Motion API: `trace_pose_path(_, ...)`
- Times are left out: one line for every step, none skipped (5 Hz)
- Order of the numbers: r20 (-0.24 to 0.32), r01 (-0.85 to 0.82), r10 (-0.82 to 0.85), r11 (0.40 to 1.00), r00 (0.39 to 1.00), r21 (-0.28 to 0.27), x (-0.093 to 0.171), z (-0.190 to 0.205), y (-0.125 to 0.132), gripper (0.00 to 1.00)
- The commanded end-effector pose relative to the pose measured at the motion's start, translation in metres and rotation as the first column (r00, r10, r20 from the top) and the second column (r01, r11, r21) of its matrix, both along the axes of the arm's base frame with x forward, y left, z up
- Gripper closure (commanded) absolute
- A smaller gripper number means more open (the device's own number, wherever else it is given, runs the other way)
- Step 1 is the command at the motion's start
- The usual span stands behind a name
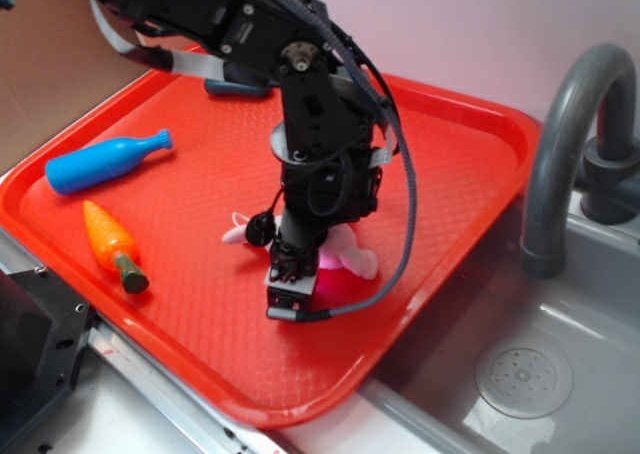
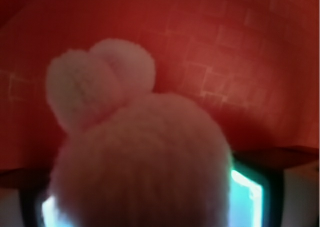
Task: Grab the pink bunny.
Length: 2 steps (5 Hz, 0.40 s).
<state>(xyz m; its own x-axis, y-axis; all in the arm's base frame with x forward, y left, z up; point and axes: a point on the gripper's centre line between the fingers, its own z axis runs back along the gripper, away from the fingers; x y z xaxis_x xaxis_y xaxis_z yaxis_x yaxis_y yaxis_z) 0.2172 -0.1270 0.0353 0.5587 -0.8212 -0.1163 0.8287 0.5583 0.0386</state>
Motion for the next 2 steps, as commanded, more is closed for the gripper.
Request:
trace_pose_path(0.056, -0.081, 0.082, 0.996, 0.995, -0.028, -0.001, 0.026, 0.004, 1.00)
trace_pose_path(0.012, -0.300, 0.301, 0.953, 0.954, -0.034, 0.016, 0.076, 0.030, 1.00)
